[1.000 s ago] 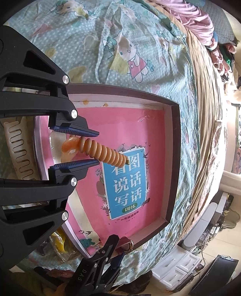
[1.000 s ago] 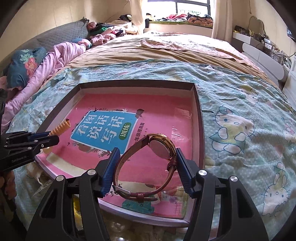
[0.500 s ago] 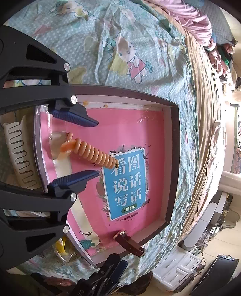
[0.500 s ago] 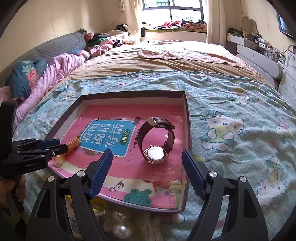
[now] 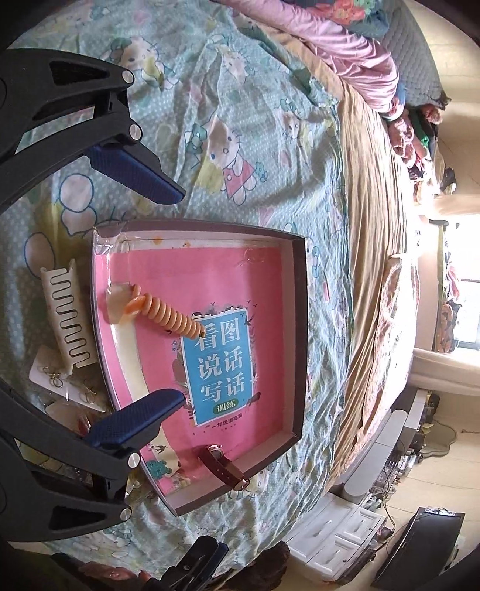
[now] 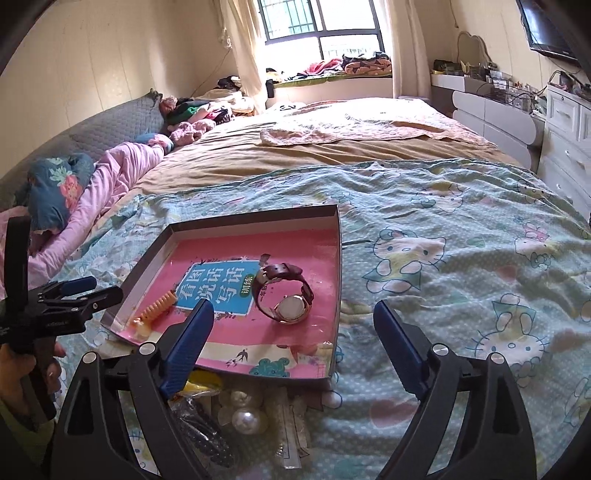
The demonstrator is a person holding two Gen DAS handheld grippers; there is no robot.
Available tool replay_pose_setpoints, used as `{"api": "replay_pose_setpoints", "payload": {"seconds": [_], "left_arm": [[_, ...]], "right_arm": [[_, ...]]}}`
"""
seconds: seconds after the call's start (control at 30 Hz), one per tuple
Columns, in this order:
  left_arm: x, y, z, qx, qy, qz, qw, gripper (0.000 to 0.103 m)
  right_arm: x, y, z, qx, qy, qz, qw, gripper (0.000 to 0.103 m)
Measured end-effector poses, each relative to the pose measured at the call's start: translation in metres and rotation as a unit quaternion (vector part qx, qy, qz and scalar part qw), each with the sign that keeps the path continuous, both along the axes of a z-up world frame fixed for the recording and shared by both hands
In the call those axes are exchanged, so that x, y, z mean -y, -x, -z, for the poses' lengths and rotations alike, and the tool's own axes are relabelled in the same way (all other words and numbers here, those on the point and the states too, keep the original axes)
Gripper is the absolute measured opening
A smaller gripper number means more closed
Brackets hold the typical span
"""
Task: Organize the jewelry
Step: 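Lift both open tools up and away from the tray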
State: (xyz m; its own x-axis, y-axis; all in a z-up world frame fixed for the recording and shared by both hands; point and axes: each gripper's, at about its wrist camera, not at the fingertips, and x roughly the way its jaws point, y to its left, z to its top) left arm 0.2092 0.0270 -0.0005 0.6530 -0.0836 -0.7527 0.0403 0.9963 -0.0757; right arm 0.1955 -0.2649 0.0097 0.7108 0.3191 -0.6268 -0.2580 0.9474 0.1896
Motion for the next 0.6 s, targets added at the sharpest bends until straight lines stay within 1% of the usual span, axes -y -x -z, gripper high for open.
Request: {"api": "replay_pose_setpoints", "payload": {"seconds": [0.27,0.43,0.6], "left_arm": [[-0.018,0.022,-0.021,0.017,0.012,-0.028,0.9994,0.094],[-0.023,0.037,-0.030,0.031,0.002,-0.037,0.9988,0.094],[-0.021,0.050,-0.034,0.034,-0.001,-0.032,0.9989,0.094]], "right_arm": [[-0.002,0.022,-0.014,0.018,0.004,-0.011,1.000,0.088],[-0.008,0.036,-0.018,0.024,0.009,-0.025,0.999,0.088],[-0.017,0.049,-0.019,0.022,0.014,-0.044,0.999,0.088]]}}
